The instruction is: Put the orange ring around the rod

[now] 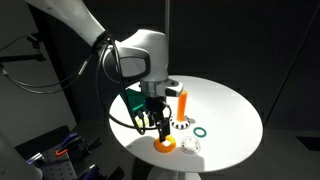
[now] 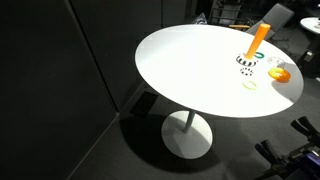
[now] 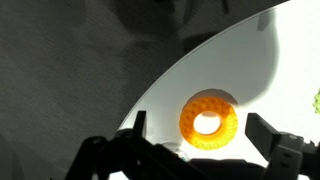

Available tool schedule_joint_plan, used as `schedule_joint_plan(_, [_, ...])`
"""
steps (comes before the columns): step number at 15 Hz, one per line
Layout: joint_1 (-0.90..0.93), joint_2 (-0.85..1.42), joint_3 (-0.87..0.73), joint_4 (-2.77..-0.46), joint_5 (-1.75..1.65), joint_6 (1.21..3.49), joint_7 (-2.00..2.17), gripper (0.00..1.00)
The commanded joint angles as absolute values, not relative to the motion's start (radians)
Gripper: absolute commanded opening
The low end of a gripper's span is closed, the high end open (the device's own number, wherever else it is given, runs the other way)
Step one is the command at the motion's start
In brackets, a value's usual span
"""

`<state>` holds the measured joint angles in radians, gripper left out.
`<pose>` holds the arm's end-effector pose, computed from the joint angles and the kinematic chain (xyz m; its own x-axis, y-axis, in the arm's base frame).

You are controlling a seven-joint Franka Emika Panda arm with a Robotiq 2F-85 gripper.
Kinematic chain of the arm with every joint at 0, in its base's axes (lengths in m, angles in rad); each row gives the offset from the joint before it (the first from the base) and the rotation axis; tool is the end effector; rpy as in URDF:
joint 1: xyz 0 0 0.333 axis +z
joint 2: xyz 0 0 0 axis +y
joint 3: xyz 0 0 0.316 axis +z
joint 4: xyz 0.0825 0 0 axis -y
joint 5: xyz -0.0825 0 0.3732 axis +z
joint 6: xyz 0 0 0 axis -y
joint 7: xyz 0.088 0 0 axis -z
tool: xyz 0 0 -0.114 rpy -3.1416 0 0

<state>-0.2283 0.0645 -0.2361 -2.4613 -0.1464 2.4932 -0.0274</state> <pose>0.4199 -0.2110 0.2701 0.9483 -0.3149 -0.0402 -0.3098 -0.9457 0.0983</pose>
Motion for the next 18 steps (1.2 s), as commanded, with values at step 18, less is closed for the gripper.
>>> schedule_joint_plan(18, [-0.232, 0.283, -0.262, -2.434, -0.122, 2.818, 0.022, 1.0])
